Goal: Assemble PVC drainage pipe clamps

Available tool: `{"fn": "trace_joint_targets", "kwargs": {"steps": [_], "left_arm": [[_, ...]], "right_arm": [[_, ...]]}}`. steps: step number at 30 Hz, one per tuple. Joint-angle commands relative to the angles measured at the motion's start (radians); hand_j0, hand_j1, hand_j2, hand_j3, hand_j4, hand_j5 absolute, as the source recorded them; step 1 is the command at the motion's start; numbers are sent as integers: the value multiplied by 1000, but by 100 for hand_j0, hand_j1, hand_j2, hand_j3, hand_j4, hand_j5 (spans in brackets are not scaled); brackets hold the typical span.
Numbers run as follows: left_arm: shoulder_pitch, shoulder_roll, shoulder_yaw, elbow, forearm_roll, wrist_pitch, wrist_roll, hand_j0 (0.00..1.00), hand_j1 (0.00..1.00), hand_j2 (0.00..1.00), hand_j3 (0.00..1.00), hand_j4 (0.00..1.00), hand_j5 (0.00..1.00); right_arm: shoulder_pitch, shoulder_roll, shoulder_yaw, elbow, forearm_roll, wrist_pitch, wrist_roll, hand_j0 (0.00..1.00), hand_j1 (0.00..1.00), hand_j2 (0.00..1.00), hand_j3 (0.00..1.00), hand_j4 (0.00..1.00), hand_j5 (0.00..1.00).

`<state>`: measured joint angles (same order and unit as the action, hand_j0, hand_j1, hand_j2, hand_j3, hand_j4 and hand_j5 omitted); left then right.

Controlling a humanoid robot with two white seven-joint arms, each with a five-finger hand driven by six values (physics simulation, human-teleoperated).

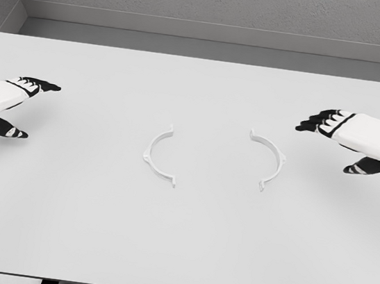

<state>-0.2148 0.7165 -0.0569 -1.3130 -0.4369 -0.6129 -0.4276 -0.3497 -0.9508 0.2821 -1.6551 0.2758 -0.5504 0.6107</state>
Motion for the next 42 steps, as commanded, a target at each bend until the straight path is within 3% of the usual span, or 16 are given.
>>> {"fn": "trace_joint_targets", "kwargs": {"steps": [1, 5, 9, 12, 14, 17, 22, 25, 28, 42], "left_arm": [[0, 0, 0, -2, 6, 2, 1, 100, 100, 100, 100, 100, 100], [-8, -34, 3, -8, -19, 2, 0, 100, 100, 100, 100, 100, 100], [-3, -111, 3, -112, -78, 2, 0, 100, 100, 100, 100, 100, 100], [17, -203, 6, -262, -160, 2, 0, 100, 100, 100, 100, 100, 100], [18, -227, 12, -273, -169, 2, 0, 100, 100, 100, 100, 100, 100], [20, -261, 8, -312, -246, 2, 0, 100, 100, 100, 100, 100, 100], [18, -330, 2, -312, -283, 2, 0, 100, 100, 100, 100, 100, 100], [23, -364, 2, -305, -281, 2, 0, 100, 100, 100, 100, 100, 100], [49, -393, 0, -315, -278, 2, 1, 100, 100, 100, 100, 100, 100], [60, -445, -12, -267, -276, 2, 1, 100, 100, 100, 100, 100, 100]], "right_arm": [[0, -2, 2, -15, -4, 10, 0, 100, 100, 100, 100, 100, 100], [-2, -2, 2, -17, -6, 7, 0, 100, 100, 100, 100, 100, 100], [-2, 9, 6, -17, -7, 12, 0, 100, 100, 100, 100, 100, 100], [5, 18, 17, -11, -6, 44, 0, 100, 100, 100, 100, 100, 100], [3, 40, 38, -5, -4, 118, 0, 100, 100, 100, 100, 100, 100], [-2, 101, 37, 41, 2, 104, 0, 100, 100, 100, 100, 100, 100], [-11, 173, 37, 92, 8, 112, 0, 100, 100, 100, 100, 100, 100], [-31, 216, 37, 103, 105, 112, 0, 100, 100, 100, 100, 100, 100], [-75, 270, 40, 173, 106, 112, 0, 100, 100, 100, 100, 100, 100], [-127, 354, 97, 317, 151, 107, 0, 100, 100, 100, 100, 100, 100]]}}
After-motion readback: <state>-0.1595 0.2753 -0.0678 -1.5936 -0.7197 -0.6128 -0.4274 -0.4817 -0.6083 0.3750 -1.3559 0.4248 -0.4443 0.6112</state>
